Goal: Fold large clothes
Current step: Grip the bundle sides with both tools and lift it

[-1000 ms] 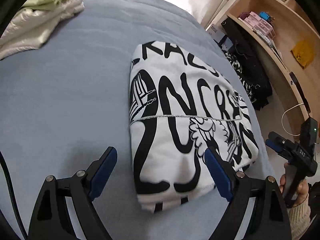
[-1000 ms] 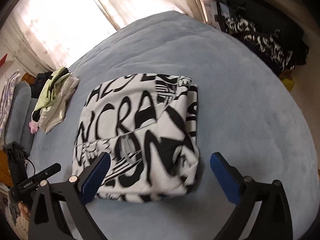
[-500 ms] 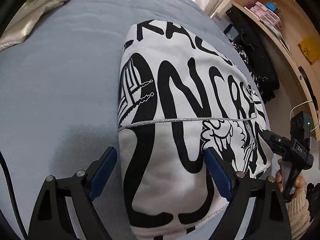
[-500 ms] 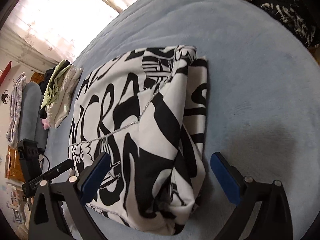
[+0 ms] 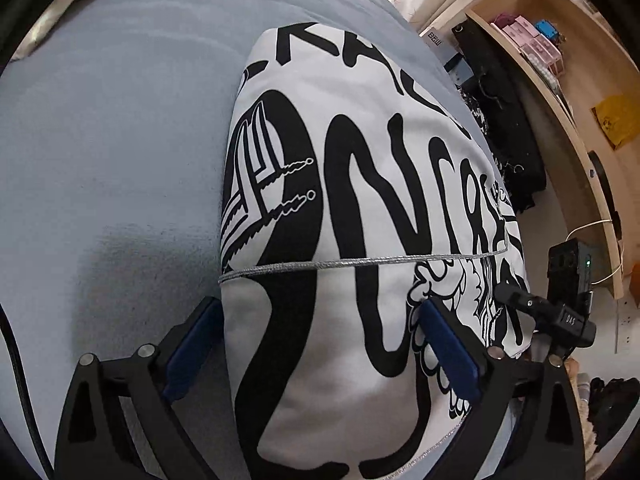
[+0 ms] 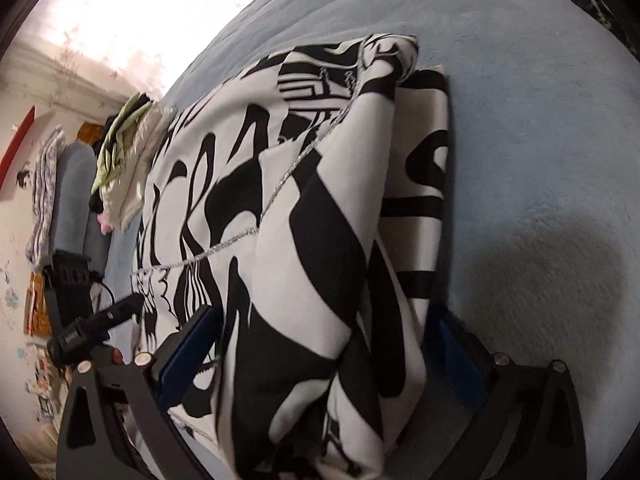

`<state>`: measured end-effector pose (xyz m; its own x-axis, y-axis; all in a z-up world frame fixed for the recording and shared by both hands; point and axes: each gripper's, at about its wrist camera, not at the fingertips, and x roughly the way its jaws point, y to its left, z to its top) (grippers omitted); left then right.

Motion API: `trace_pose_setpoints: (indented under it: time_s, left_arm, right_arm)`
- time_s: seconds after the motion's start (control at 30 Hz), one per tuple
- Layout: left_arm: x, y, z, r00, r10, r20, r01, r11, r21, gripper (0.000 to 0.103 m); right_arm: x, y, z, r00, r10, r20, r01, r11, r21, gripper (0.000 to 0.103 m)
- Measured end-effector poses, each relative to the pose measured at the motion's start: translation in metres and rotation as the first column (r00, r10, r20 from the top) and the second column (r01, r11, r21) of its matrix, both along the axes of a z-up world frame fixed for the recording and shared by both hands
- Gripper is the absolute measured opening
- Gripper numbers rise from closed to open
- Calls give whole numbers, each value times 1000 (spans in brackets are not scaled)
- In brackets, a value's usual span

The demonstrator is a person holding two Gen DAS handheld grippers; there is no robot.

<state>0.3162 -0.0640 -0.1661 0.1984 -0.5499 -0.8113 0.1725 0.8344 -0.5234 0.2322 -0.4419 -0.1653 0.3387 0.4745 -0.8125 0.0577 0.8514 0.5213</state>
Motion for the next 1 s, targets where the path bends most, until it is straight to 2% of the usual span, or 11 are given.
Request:
trace_pose_setpoints:
  time_s: [0.27, 0.4, 0.47, 0.57, 0.73, 0.93, 1.0]
  left_arm:
    - [3, -10, -9, 1000, -25, 9, 26, 999, -42, 102]
    - [8, -18, -12, 998, -58, 12, 59, 997, -45, 102]
    - [9, -19, -14, 998, -57, 11, 57, 997, -46, 102]
    - [12, -24, -16, 999, -48, 6, 48, 997, -59, 102]
    - [14, -29, -17, 999, -47, 21, 48, 998, -45, 102]
    - [16, -35, -15, 999, -37, 13, 37, 999, -12, 102]
    - [14, -38, -11, 999, -30, 27, 30, 1000, 1, 98]
  right_arm:
    - [-2, -5, -3, 998, 24, 65, -26, 999, 27, 103]
    - [4, -14, -3, 994, 28, 110, -41, 992, 123, 102]
    - [12, -15, -4, 992, 31, 125, -53, 982, 179, 90]
    - [21, -15, -10, 991, 31, 129, -57, 979, 196, 80]
    - [15, -19, -12, 986, 6, 164, -39, 979, 198, 70]
    - [14, -12, -7, 985, -18, 171, -9, 988, 156, 59]
    - [13, -7, -3, 985, -23, 171, 1, 992, 128, 56]
